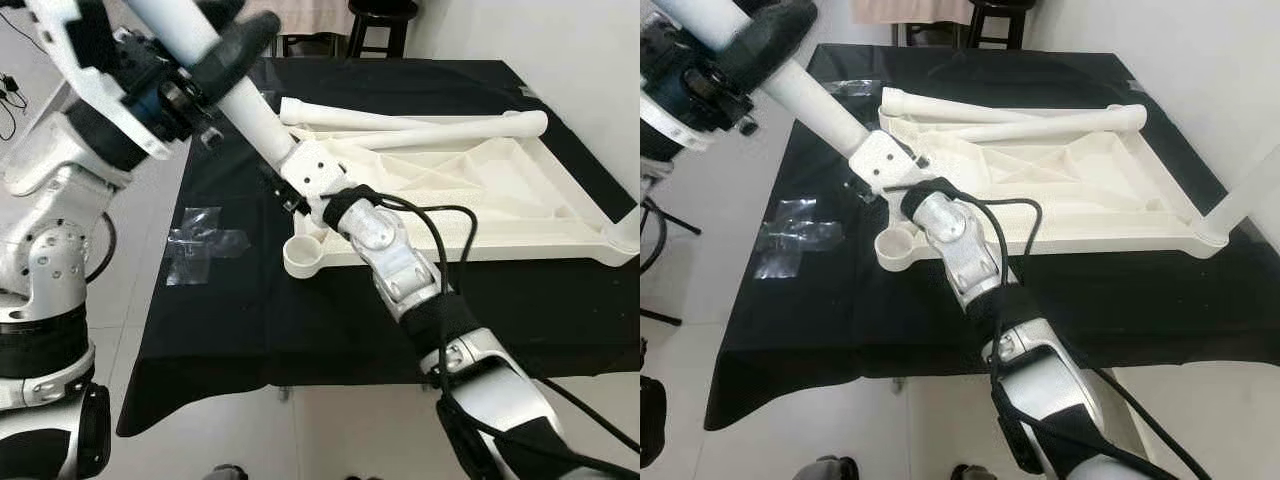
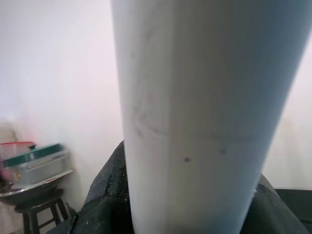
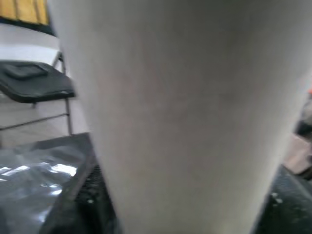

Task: Building children table

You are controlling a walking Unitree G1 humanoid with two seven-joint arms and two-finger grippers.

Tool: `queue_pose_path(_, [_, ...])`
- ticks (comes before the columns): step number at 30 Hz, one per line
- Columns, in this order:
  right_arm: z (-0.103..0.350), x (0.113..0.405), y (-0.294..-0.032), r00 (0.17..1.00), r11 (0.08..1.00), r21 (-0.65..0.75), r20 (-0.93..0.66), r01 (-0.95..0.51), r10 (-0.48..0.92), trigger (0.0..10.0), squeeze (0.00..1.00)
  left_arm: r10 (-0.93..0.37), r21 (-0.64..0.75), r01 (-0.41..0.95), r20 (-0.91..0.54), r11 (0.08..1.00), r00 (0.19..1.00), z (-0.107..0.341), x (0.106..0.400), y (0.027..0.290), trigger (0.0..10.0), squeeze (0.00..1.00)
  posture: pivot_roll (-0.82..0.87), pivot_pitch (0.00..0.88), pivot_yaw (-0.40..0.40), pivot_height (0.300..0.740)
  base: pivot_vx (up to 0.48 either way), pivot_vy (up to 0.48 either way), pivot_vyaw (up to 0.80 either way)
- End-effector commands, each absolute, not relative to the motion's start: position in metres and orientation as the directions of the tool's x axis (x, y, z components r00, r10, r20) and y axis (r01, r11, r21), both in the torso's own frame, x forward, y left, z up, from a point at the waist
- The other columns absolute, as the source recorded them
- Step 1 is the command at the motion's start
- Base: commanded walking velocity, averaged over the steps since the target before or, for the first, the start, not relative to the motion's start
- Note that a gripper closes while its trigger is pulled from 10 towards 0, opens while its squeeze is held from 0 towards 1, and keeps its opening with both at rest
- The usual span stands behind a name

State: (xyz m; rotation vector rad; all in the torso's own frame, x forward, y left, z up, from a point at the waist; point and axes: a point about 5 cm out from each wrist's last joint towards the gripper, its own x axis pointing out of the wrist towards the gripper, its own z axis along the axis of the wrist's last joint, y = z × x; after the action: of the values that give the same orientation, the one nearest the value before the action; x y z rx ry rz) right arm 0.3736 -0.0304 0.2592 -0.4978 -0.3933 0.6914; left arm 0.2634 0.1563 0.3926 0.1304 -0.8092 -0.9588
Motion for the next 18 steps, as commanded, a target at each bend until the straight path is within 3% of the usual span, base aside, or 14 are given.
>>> queue_pose_path(1, [0.262,0.37,-0.026,0.64,0.62,-0.516,0.168,-0.591,0.749,10.0,1.0,-0.849,0.5,0.734,0.49,0.46,0.197,0.398,0.257,0.149,0.0,0.0,0.11,0.133,-0.049,0.74,0.0,0.0,0.0])
queue_pose_path(2, [0.262,0.37,-0.026,0.64,0.62,-0.516,0.168,-0.591,0.749,10.0,1.0,-0.849,0.5,0.734,0.49,0.46,0.197,0.398,0.257,0.149,0.0,0.0,0.11,0.133,-0.049,0.74,0.0,0.0,0.0])
queue_pose_path(4, [0.267,0.367,-0.023,0.57,0.558,-0.51,0.152,-0.655,0.807,10.0,1.0,-0.905,0.52,0.784,0.407,0.339,0.122,0.398,0.257,0.148,0.0,0.0,0.11,0.129,-0.054,0.74,0.0,0.0,0.0])
queue_pose_path(5, [0.268,0.367,-0.023,0.536,0.518,-0.519,0.129,-0.68,0.834,10.0,0.29,-0.929,0.524,0.809,0.364,0.266,0.07,0.4,0.256,0.148,0.0,0.0,0.11,0.122,-0.059,0.74,0.0,0.0,0.0])
queue_pose_path(6, [0.268,0.367,-0.023,0.536,0.518,-0.519,0.129,-0.68,0.834,10.0,0.29,-0.929,0.524,0.809,0.364,0.266,0.07,0.4,0.256,0.148,0.0,0.0,0.11,0.122,-0.059,0.74,0.0,0.0,0.0])
queue_pose_path(7, [0.27,0.367,-0.024,0.516,0.493,-0.529,0.117,-0.691,0.849,10.0,0.0,-0.941,0.518,0.83,0.338,0.206,0.023,0.403,0.256,0.148,0.0,0.0,0.11,0.121,-0.059,0.74,0.0,0.0,0.0])
queue_pose_path(8, [0.272,0.367,-0.024,0.5,0.476,-0.534,0.111,-0.698,0.859,10.0,0.0,-0.95,0.499,0.857,0.31,0.128,-0.039,0.405,0.254,0.148,0.0,0.0,0.11,0.117,-0.06,0.74,0.0,0.0,0.0])
queue_pose_path(10, [0.272,0.367,-0.024,0.5,0.476,-0.534,0.111,-0.698,0.859,10.0,0.0,-0.95,0.499,0.857,0.31,0.128,-0.039,0.405,0.254,0.148,0.0,0.0,0.11,0.117,-0.06,0.74,0.0,0.0,0.0])
queue_pose_path(11, [0.277,0.369,-0.024,0.48,0.457,-0.544,0.109,-0.704,0.87,10.0,0.0,-0.959,0.473,0.881,0.241,-0.017,-0.149,0.407,0.251,0.143,0.0,0.0,0.11,0.108,-0.061,0.74,0.0,0.0,0.0])
queue_pose_path(15, [0.279,0.369,-0.024,0.472,0.448,-0.546,0.106,-0.708,0.875,10.0,0.0,-0.959,0.462,0.884,0.212,-0.07,-0.187,0.407,0.249,0.14,0.0,0.0,0.11,0.108,-0.061,0.74,0.0,0.0,0.0])
queue_pose_path(16, [0.28,0.369,-0.023,0.456,0.431,-0.544,0.096,-0.72,0.885,10.0,0.0,-0.959,0.454,0.882,0.177,-0.122,-0.223,0.406,0.247,0.135,0.0,0.0,0.11,0.106,-0.064,0.74,0.0,0.0,0.0])
queue_pose_path(17, [0.279,0.367,-0.022,0.419,0.393,-0.527,0.076,-0.754,0.905,6.4,0.0,-0.953,0.447,0.876,0.141,-0.181,-0.269,0.405,0.246,0.131,0.0,0.0,0.1,0.103,-0.067,0.74,0.0,0.0,0.0])
queue_pose_path(18, [0.278,0.363,-0.02,0.368,0.351,-0.502,0.068,-0.791,0.927,0.0,0.0,-0.943,0.444,0.868,0.126,-0.224,-0.308,0.405,0.244,0.129,0.0,0.0,0.1,0.099,-0.066,0.74,0.0,0.0,0.0])
